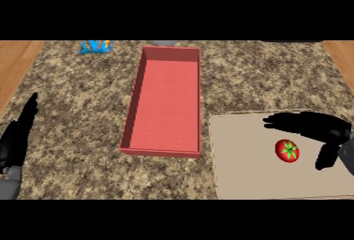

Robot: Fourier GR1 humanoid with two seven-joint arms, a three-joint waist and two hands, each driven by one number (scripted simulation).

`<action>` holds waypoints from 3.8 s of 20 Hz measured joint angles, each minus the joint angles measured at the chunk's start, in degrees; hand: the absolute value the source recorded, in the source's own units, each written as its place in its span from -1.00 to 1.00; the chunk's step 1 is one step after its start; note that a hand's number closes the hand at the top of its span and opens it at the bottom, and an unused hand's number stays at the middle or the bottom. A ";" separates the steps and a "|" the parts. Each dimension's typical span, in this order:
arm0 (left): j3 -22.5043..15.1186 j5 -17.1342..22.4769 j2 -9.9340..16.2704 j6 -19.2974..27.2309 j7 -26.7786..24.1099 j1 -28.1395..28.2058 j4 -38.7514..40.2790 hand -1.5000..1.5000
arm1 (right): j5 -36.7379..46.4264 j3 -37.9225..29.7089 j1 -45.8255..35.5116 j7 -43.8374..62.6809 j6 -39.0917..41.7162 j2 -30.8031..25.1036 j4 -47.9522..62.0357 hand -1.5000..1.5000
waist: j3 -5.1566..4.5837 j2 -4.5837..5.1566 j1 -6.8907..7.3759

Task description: Pick the tomato from the tray and place it in the cardboard box

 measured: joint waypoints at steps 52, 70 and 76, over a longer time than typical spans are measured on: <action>3.68 -6.00 -5.29 -4.15 0.00 -2.38 -0.21 0.00 | 0.15 -26.19 -40.03 -8.05 -17.15 18.15 32.21 1.00 | 0.08 0.77 2.42; 5.35 -6.80 -5.30 -5.02 -0.56 -3.19 0.90 0.00 | -6.06 -29.09 -53.99 12.97 -7.41 37.31 36.58 1.00 | -0.02 0.72 2.24; 4.59 -7.33 -6.04 -5.84 -0.62 -5.47 2.46 0.00 | -8.29 -26.38 -56.07 16.11 -11.12 39.53 40.96 1.00 | -0.06 1.13 4.22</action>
